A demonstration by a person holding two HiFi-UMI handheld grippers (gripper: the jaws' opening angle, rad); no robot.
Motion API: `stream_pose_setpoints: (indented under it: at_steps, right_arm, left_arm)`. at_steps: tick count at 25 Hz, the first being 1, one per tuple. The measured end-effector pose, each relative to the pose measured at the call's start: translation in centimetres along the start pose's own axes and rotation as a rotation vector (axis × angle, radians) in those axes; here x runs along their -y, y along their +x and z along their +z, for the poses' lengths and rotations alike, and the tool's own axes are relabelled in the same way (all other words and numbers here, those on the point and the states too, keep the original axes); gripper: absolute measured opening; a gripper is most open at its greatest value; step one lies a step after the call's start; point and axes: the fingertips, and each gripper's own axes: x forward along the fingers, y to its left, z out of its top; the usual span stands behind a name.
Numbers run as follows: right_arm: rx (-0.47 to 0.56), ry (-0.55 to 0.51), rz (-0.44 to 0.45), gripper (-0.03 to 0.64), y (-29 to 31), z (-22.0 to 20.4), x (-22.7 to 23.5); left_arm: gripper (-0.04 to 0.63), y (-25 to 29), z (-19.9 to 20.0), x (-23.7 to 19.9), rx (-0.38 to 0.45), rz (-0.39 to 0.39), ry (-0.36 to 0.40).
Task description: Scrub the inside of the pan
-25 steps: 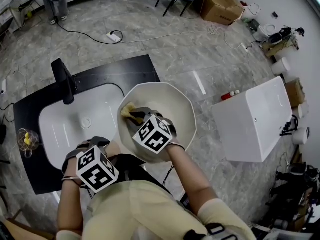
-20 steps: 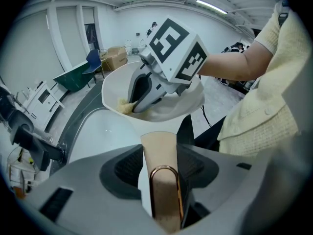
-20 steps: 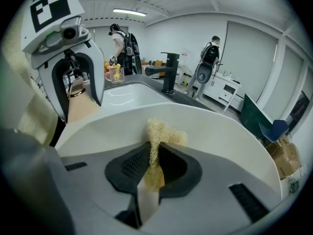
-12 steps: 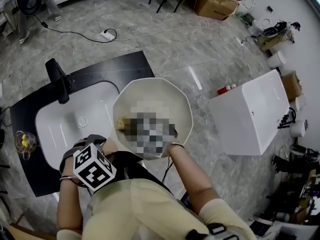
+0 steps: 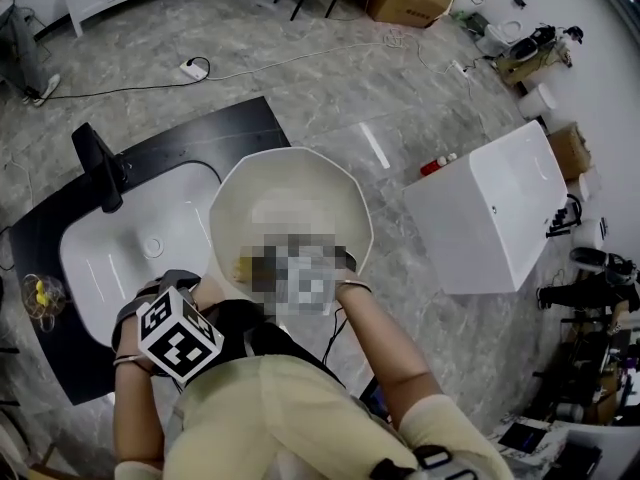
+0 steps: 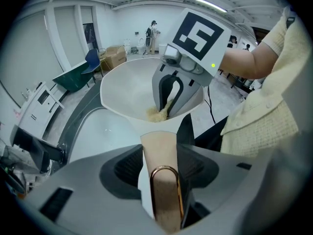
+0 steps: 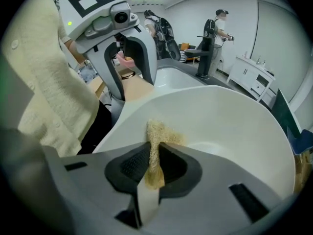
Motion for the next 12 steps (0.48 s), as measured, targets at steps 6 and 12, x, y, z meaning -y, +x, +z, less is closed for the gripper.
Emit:
stream_pose_setpoints:
  at_steps: [6,12]
  right_arm:
    - [-0.077,-0.014,0.1,0.064,-0.6,-1.9,-1.9]
    - [-0.134,0.006,0.166,0.064,-1.4,-3.5,-3.1]
  left_arm:
    - [0.216,0.2,-0.3,-0.2,-0.018,0.016,0.024]
    - [0.216,-0.2,0.1,-0.2,0.014,0.009,0.01]
